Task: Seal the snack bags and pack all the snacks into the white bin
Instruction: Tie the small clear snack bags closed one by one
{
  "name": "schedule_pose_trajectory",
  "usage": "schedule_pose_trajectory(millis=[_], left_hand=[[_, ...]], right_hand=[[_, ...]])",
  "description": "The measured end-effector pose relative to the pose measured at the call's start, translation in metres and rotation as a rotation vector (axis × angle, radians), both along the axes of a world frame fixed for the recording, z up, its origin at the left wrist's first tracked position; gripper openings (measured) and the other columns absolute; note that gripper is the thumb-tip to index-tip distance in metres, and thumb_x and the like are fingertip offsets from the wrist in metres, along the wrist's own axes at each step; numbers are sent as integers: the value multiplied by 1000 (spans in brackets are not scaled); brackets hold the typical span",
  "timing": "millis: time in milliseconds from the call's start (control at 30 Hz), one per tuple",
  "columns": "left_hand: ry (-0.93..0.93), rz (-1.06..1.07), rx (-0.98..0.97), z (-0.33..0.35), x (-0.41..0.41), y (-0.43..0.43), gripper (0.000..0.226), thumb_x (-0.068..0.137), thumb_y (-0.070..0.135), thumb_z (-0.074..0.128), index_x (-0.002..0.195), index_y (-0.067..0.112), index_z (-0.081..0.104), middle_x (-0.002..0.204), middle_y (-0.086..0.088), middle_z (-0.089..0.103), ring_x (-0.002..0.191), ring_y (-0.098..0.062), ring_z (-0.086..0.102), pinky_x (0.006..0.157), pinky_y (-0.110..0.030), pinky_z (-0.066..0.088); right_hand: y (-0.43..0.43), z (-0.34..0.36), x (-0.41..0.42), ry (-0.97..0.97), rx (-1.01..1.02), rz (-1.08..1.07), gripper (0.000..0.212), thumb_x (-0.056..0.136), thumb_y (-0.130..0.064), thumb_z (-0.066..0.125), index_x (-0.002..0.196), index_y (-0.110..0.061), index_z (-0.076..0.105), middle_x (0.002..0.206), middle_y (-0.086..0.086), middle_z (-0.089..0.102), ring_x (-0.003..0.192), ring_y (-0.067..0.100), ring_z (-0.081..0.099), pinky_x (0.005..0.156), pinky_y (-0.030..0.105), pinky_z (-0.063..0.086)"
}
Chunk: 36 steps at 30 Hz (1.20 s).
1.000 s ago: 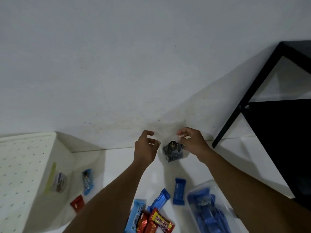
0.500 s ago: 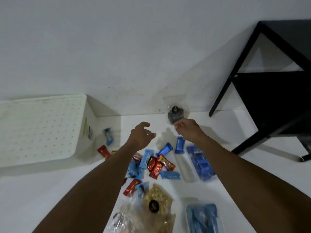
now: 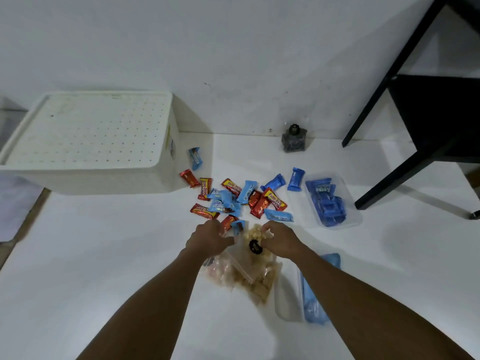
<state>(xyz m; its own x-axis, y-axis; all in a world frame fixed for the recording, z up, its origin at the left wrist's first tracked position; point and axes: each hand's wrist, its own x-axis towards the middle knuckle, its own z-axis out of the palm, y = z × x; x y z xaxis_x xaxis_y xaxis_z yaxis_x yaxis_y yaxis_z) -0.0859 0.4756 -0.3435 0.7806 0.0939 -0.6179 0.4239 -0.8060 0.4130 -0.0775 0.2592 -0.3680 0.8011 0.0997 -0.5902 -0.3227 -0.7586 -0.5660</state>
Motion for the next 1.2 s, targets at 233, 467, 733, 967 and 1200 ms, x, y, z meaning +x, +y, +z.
schedule_pose_trajectory(millis=[233,467,733,967,1200], left_hand=[[144,160,-256,7,-13,8,29,80,21,82,96,-1,71,74,-17,72,53,-21,64,56,-28,54],[74,125,-515,65,29,-4,15,87,11,75,101,6,72,82,-13,68,71,-24,66,77,-41,60],[-103,-223,-425,185,109,-26,14,87,17,76,98,10,77,82,-8,70,72,-21,70,68,-30,58],[-373,-175,-522,267,142,-19,35,75,31,87,100,11,73,93,-4,77,84,-12,73,71,-29,49],[-579,-26,-703,277,145,-17,21,85,27,79,92,8,74,80,-2,74,75,-12,72,71,-28,52]], right_hand=[[6,-4,-6,-8,-31,-27,42,80,-18,76,118,-20,60,116,7,66,106,24,62,83,32,50],[-1,58,26,-121,160,91,64,80,-4,73,139,-21,53,134,3,51,111,21,56,70,21,46],[-4,172,91,-302,224,257,32,81,-10,78,112,-10,72,121,3,68,113,21,62,99,30,47],[-27,259,124,-497,384,4,13,84,-13,78,78,-12,66,74,-7,69,62,0,61,57,15,47],[-41,297,131,-440,587,-88,20,85,-23,76,97,-10,66,99,8,76,86,19,72,76,36,57]])
